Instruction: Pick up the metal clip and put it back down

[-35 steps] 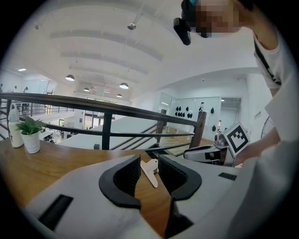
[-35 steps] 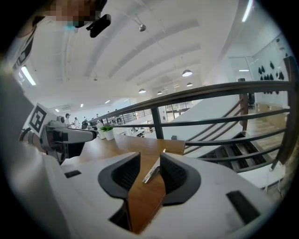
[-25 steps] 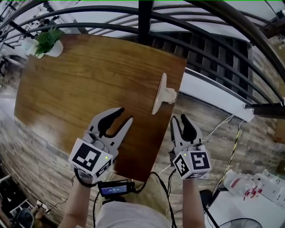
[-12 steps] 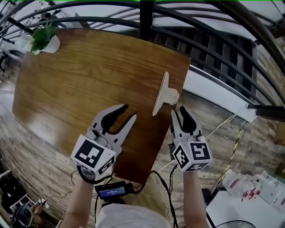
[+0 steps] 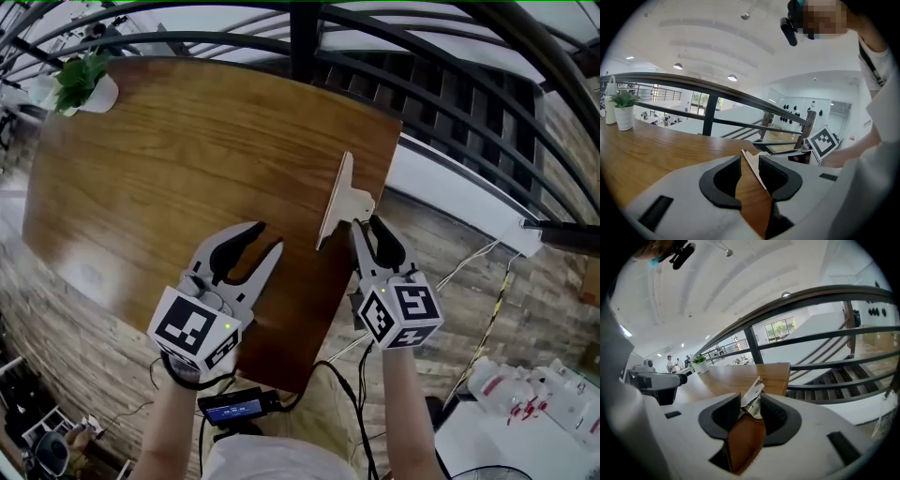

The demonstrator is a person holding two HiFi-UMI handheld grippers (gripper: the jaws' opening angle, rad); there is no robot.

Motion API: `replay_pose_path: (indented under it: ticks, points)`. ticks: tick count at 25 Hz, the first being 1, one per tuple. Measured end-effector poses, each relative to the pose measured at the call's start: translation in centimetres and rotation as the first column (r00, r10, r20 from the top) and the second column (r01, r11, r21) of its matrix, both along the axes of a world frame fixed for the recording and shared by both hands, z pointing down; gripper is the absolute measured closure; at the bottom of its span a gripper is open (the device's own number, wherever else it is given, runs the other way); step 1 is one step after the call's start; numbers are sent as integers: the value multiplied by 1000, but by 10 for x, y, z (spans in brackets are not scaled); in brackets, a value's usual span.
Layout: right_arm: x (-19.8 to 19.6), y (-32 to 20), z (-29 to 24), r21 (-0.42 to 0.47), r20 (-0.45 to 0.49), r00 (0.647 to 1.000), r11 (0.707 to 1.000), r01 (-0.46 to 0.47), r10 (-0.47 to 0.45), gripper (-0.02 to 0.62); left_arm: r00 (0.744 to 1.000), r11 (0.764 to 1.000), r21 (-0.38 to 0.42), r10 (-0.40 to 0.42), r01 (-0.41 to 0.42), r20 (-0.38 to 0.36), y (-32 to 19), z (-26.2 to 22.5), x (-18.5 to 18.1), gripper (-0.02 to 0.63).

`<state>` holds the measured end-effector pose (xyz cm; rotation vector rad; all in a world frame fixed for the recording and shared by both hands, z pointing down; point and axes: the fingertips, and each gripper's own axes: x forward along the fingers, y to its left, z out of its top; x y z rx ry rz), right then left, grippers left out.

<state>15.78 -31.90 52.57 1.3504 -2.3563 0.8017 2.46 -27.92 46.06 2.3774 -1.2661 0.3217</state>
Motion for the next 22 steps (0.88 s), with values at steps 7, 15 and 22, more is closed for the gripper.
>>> replay_pose_path:
  ticks: [7, 15, 22]
  points:
    - [-7, -11, 10, -26, 29, 1000, 1000, 9, -9, 454, 1000, 1000, -13, -11, 11, -1, -4, 8, 1, 483]
    - [-15, -17, 16, -66, 94, 996, 998, -2, 9, 494, 1000, 999, -32, -11, 10, -27, -9, 19, -4, 483]
    - [-13, -16, 11, -85, 168, 985, 996, -37, 51, 518, 999, 998, -57, -4, 1, -47, -9, 22, 2, 483]
